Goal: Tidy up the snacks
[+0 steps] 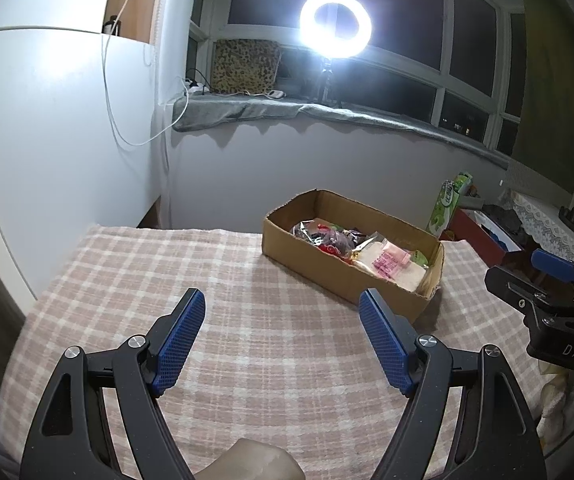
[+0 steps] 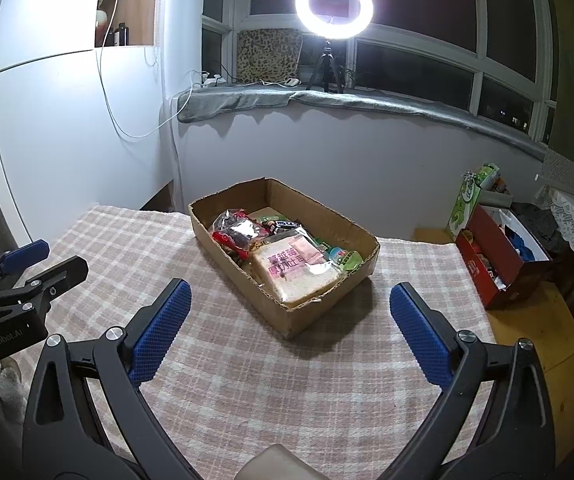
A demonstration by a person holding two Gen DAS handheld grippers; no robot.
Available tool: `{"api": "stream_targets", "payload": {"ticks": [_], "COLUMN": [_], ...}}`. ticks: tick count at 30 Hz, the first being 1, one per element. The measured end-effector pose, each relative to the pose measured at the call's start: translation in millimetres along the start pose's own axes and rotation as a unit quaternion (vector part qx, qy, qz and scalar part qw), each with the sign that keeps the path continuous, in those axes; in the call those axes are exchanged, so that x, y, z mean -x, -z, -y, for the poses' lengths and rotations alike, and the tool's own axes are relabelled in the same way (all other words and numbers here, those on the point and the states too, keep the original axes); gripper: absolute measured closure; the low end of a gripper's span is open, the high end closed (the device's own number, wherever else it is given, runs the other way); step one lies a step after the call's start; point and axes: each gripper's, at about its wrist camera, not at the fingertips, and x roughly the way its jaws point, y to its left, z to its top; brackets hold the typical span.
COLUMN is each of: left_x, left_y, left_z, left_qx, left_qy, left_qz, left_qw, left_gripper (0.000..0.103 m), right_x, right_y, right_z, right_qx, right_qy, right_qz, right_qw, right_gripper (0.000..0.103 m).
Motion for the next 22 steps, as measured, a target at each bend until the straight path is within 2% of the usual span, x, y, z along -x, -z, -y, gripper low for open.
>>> {"api": "stream_targets", "payload": {"ticks": [15,22], "left_x": [1.2,2.6], "left_y": [0.6,2.2], "left_z": [-0.3,5.7], "left_qx": [0.002,-0.007], "left_qy": [0.001,-0.002], "left_qz": [-0.001,0.013], "left_qw": [1.0,0.9999], "left_gripper": [0.024,0.024], "right_x": [-0.3,-0.8], "right_y": [1.0,3.9], "right_z": [-1.5,-1.0], "right_qx": [0.004,0.002], "right_qy": [-0.006,-0.004], "right_qz": [-0.004,-0.006], "right_qw": [1.0,1.0], "right_gripper": [0.002,0.002]}}
